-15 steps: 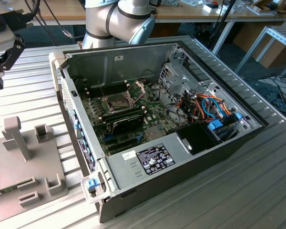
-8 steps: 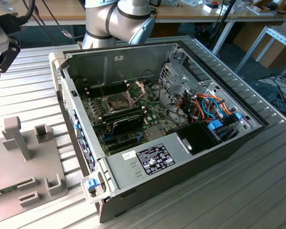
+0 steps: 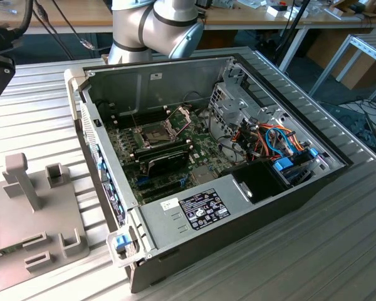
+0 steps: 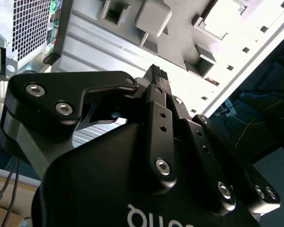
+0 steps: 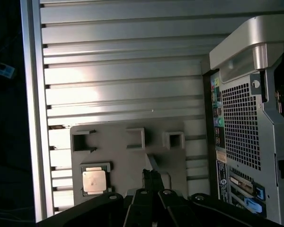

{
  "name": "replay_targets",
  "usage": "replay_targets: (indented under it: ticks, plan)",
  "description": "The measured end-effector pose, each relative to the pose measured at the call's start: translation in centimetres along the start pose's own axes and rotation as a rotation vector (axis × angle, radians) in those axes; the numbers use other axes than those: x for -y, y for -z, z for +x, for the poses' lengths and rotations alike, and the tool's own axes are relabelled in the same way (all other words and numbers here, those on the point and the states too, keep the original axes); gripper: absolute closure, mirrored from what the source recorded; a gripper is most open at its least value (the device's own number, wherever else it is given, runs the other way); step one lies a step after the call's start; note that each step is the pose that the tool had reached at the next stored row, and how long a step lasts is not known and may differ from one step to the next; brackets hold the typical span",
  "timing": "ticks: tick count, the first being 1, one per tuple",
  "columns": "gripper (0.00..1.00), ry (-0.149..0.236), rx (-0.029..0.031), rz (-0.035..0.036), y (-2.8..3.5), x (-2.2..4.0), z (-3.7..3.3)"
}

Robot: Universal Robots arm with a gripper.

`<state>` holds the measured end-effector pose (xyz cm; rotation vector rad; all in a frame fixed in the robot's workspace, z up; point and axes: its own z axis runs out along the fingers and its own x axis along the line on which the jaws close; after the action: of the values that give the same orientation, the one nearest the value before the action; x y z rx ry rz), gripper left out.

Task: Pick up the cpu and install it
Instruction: 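Reach for the cpu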

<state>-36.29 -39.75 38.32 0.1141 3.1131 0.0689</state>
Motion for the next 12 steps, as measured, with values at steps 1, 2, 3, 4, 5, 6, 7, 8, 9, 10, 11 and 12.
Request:
replay_targets:
  ticks: [1,2,3,4,5,6,7,8,9,10,11,12]
  plan:
    - [0.89,0.000,0.0000,0.0000,-0.08,0.09,0.39]
    - [0.89,0.000,-0.0002,0.0001,-0.13,0.15,0.68]
    - [0.89,0.000,-0.0001,0.0000,-0.18,0.19,0.91]
    - [0.89,0.000,-0.0001,0.0000,-0.24,0.24,1.20]
    - [0.89,0.000,-0.0001,0.0000,-0.30,0.29,1.44]
    - [0.89,0.000,0.0000,0.0000,-0.35,0.34,1.66]
    - [0.89,0.000,-0.0001,0.0000,-0.41,0.38,1.90]
    - [0.89,0.001,-0.0001,0.0000,-0.48,0.44,2.13]
    - [0.89,0.001,-0.0001,0.0000,-0.54,0.48,2.34]
    - [0.89,0.001,-0.0001,0.0000,-0.64,0.55,2.65]
    - [0.89,0.001,-0.0001,-0.0001,-0.72,0.60,2.87]
    - [0.89,0.001,-0.0001,0.0000,-0.79,0.64,3.07]
